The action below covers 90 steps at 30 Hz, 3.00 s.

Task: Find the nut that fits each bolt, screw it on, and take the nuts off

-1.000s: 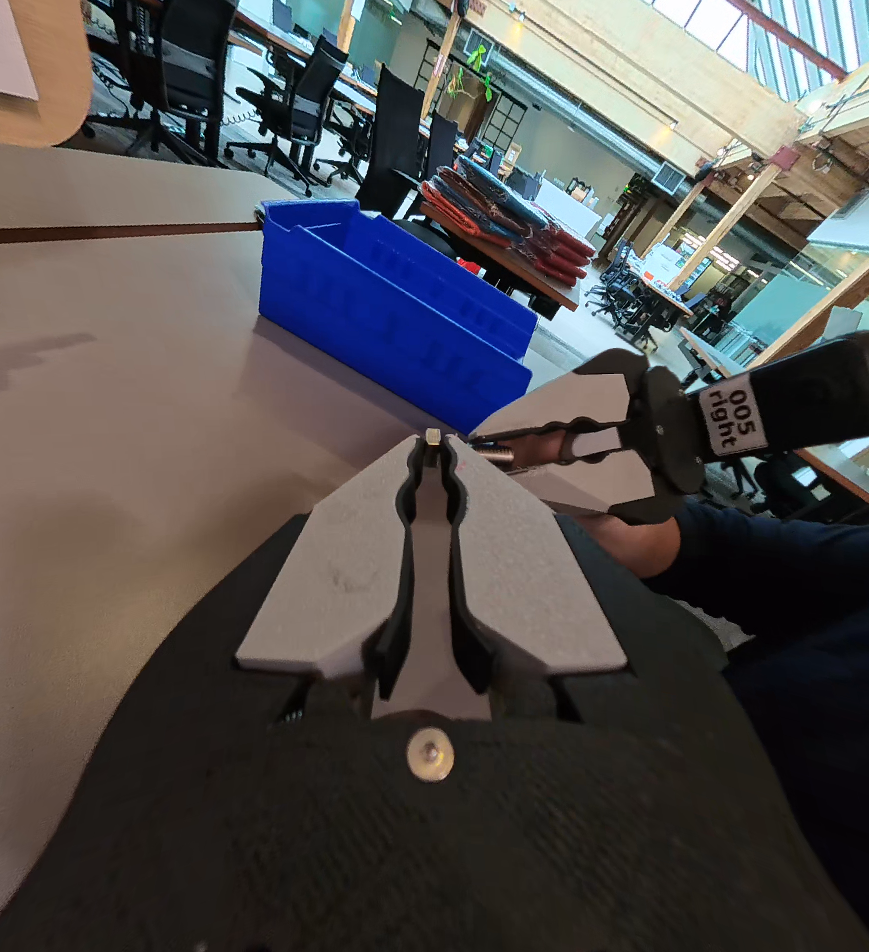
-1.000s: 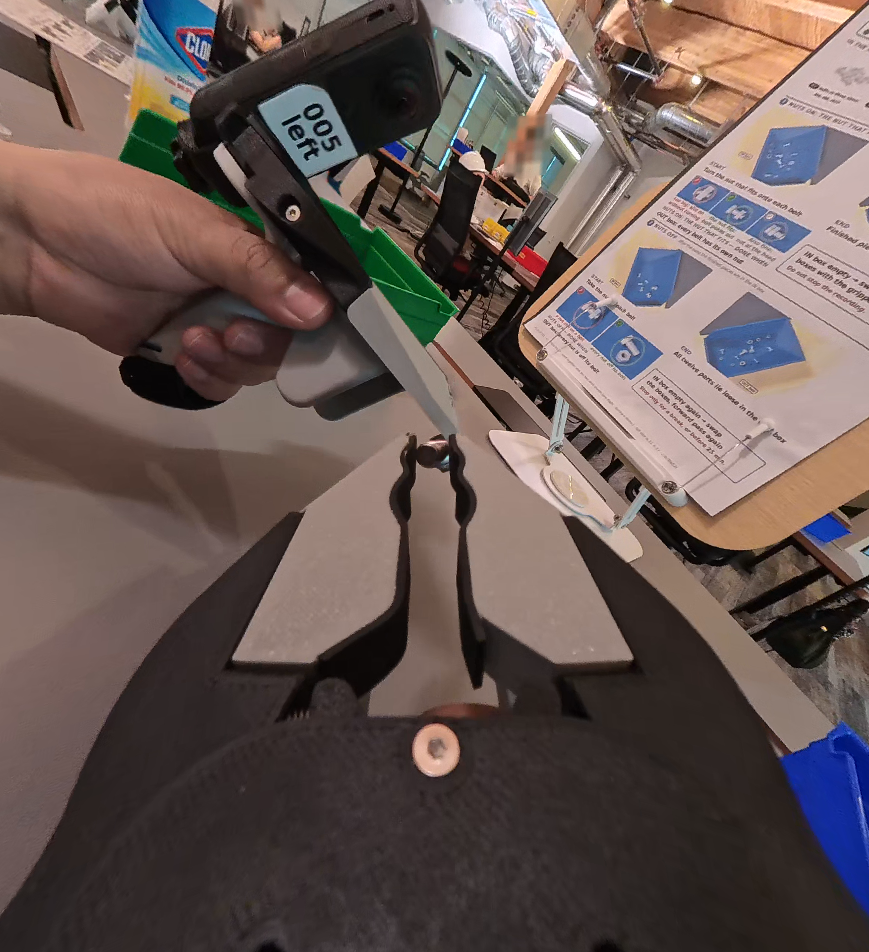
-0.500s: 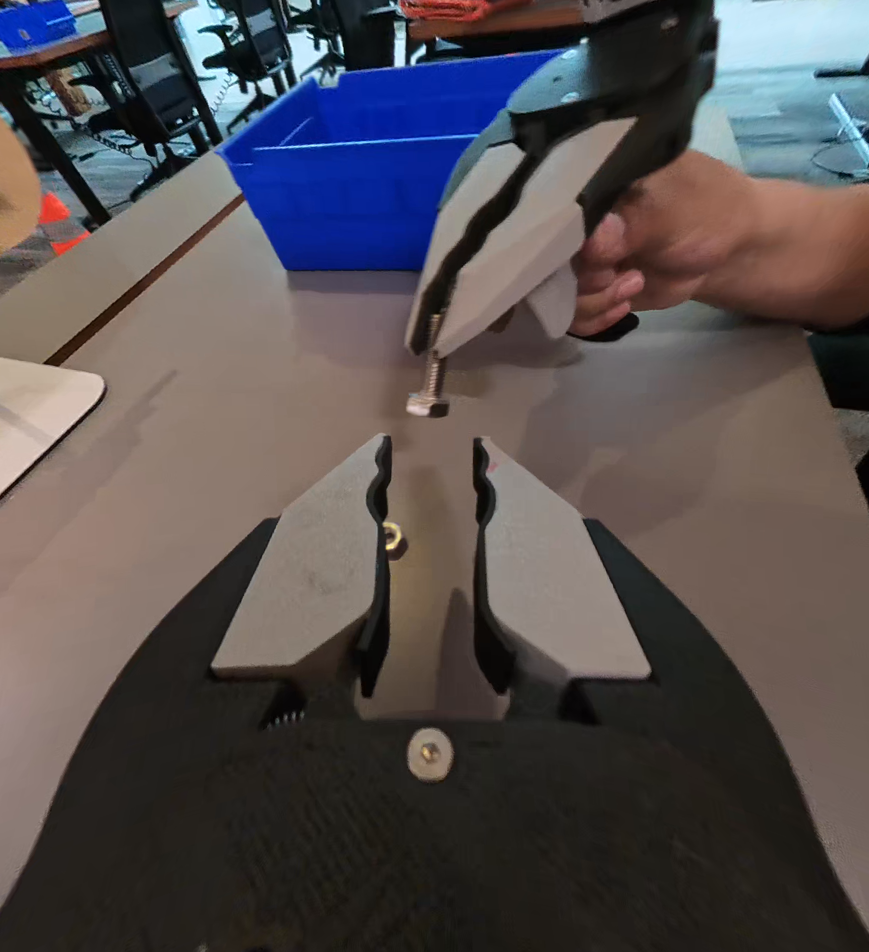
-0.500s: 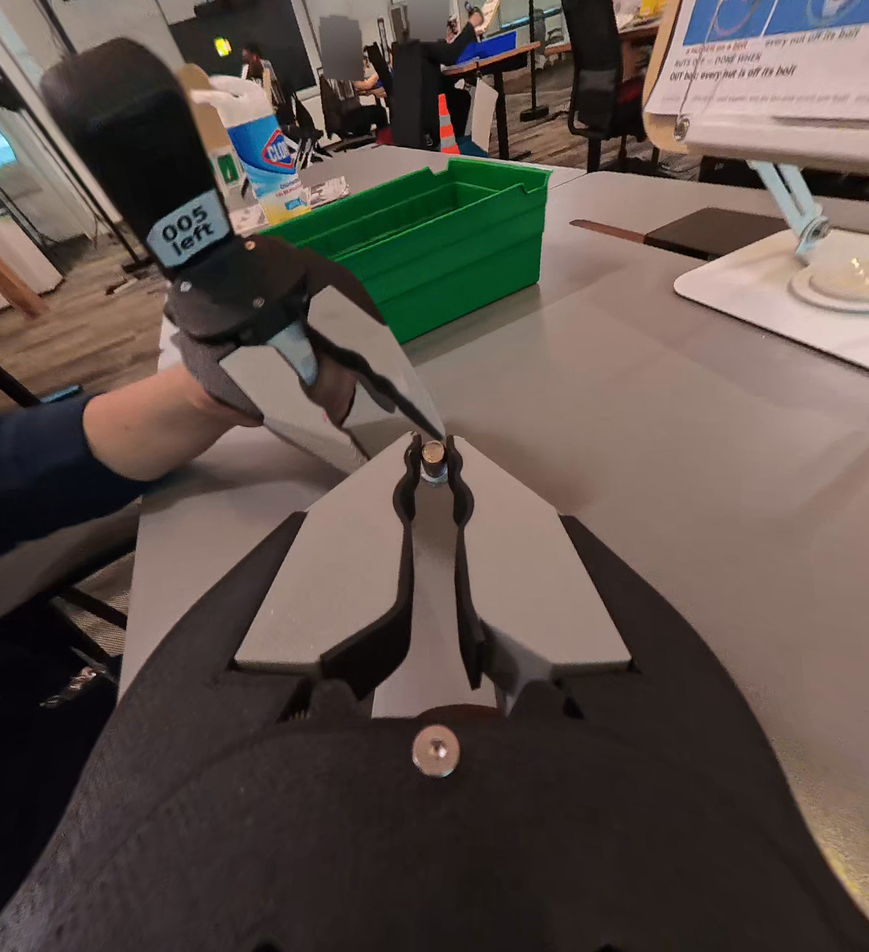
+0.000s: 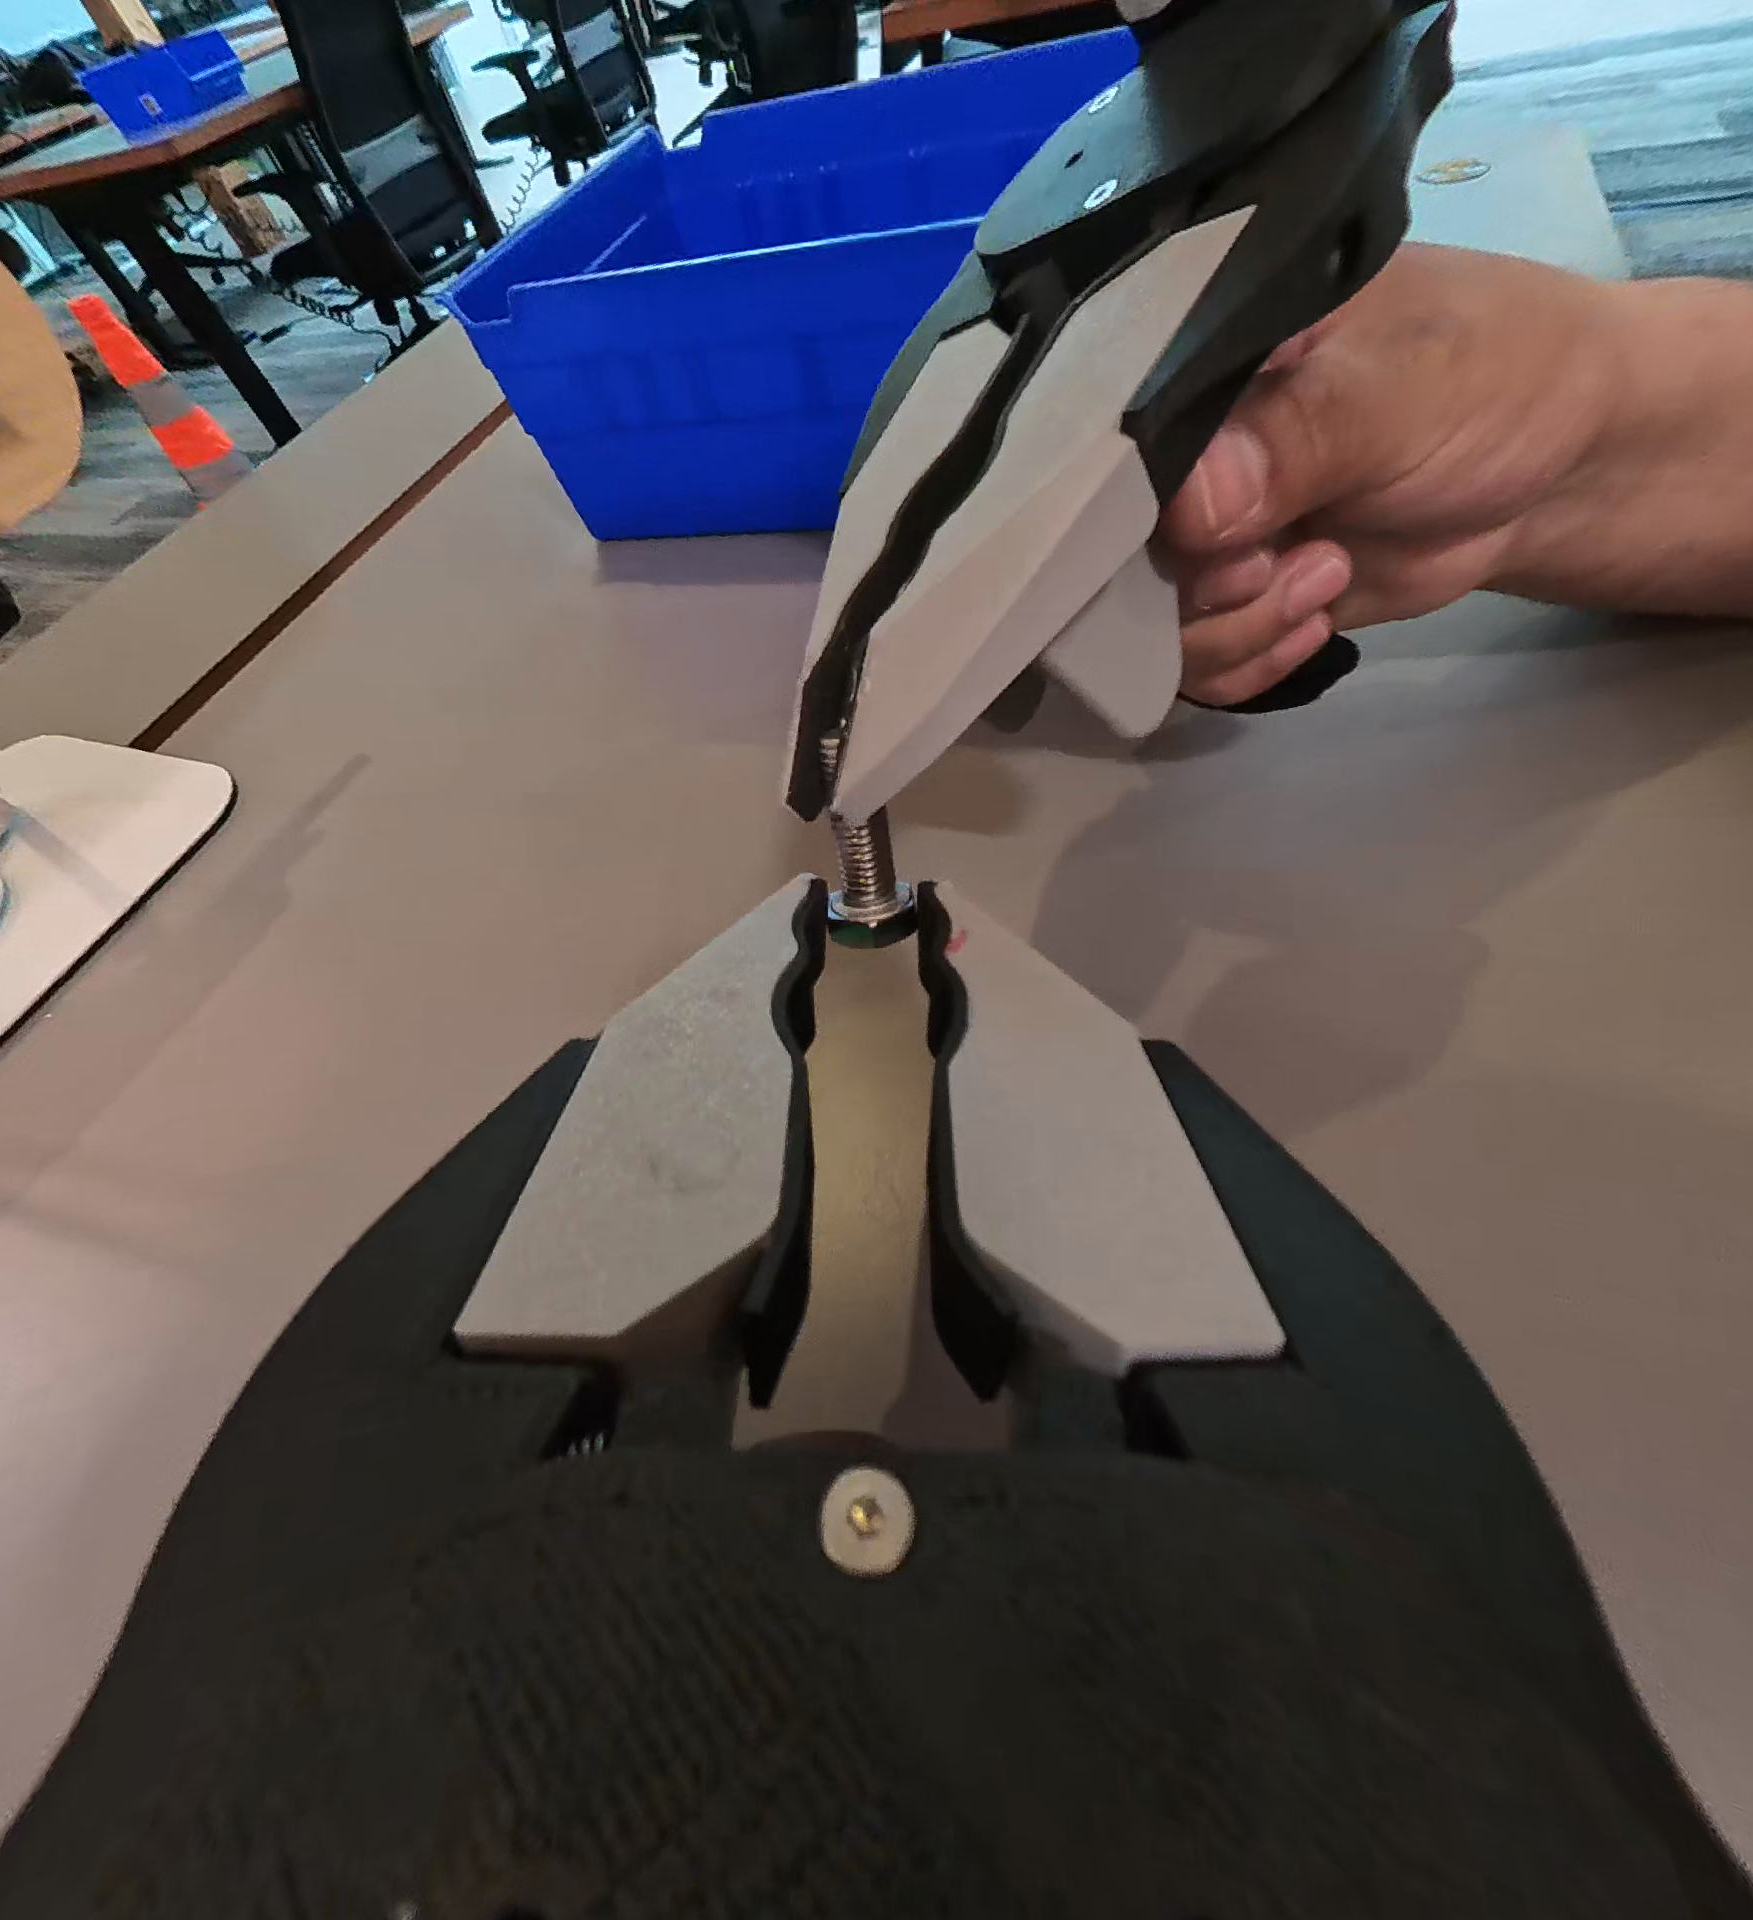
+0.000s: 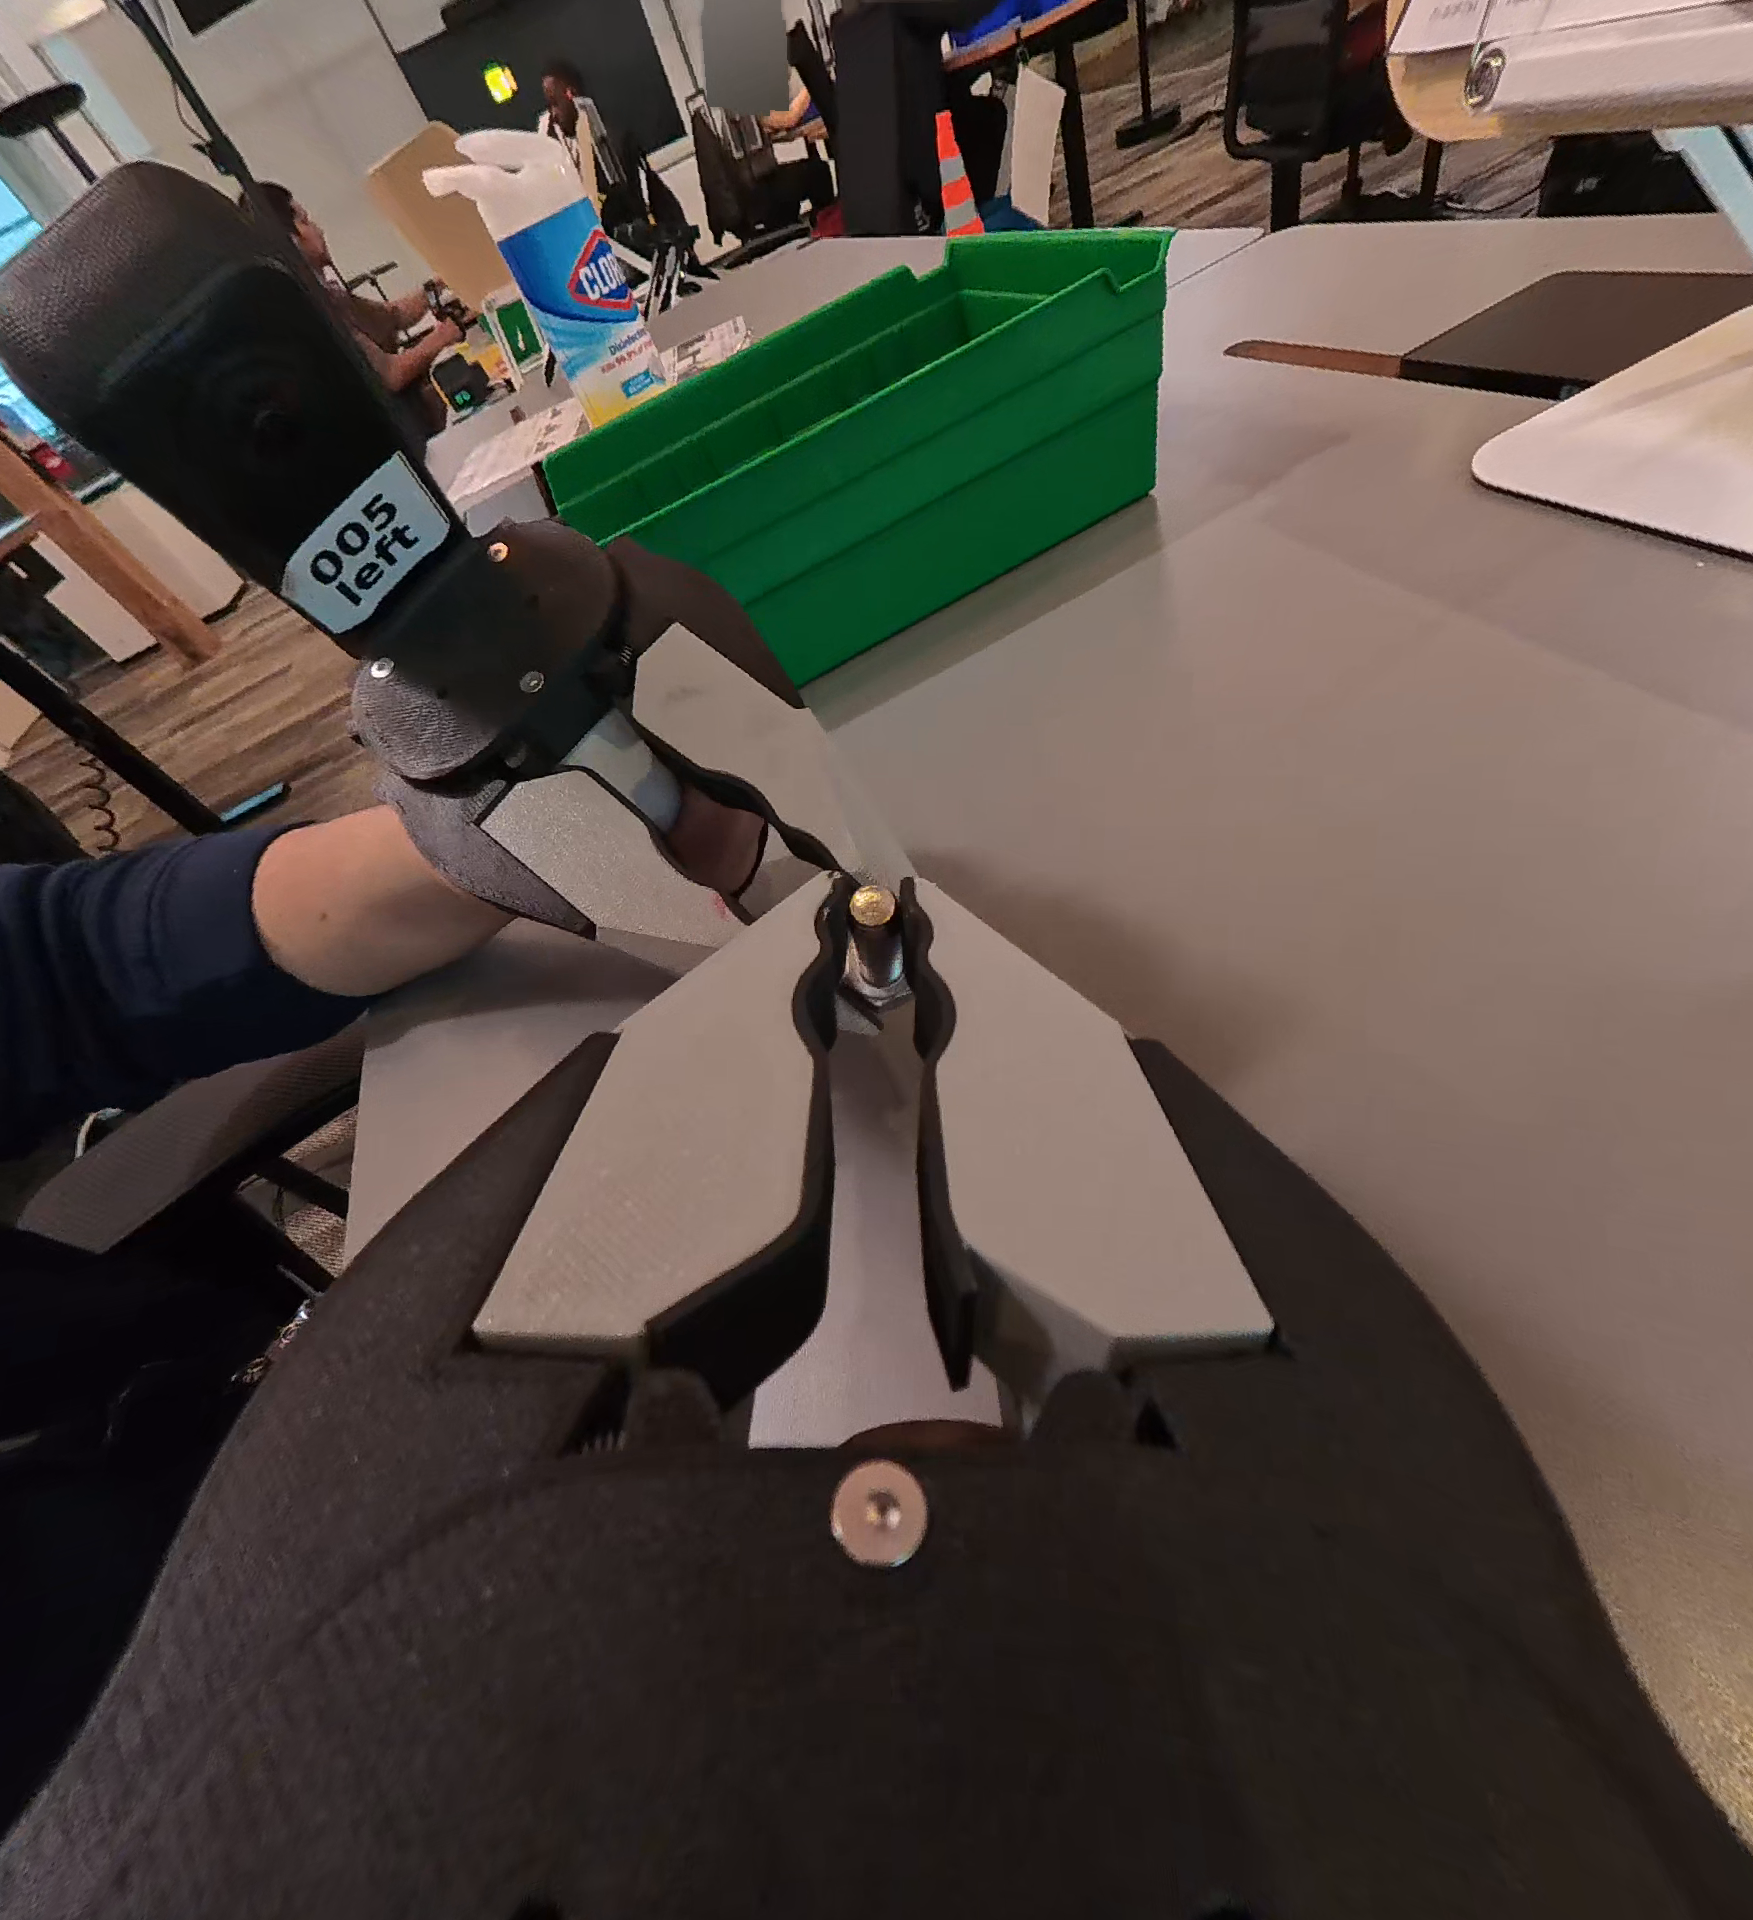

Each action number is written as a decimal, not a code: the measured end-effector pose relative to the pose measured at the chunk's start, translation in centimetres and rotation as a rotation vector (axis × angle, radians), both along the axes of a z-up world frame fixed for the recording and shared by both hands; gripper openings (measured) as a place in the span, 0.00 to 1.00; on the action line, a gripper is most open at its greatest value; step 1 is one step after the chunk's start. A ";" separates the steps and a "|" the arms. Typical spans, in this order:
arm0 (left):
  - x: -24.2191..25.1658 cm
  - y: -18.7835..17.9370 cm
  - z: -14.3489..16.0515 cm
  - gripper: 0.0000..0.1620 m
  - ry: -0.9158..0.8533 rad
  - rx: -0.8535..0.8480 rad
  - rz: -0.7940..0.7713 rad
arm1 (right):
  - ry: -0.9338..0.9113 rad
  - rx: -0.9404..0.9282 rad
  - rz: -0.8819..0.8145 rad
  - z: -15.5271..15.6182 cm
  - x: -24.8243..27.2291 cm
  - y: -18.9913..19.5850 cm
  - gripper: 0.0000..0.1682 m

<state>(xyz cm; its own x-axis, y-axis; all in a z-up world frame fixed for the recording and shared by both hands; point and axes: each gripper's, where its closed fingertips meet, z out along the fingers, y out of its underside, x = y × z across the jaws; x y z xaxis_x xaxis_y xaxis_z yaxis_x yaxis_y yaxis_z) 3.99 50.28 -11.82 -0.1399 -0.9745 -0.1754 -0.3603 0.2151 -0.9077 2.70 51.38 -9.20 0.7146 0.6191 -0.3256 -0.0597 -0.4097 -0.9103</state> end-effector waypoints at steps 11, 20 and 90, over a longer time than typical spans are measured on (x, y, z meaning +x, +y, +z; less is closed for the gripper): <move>-0.3 -0.7 0.8 0.09 -0.037 -0.314 -0.040 | 0.034 -0.001 0.020 0.3 0.1 -0.1 0.07; -0.5 -1.3 0.6 0.10 -0.033 -0.413 -0.094 | 0.023 -0.016 0.064 -0.2 -0.7 -0.5 0.04; -1.9 -0.6 1.0 0.04 -0.039 -0.474 -0.139 | 0.150 0.022 0.080 1.4 -0.9 -0.6 0.10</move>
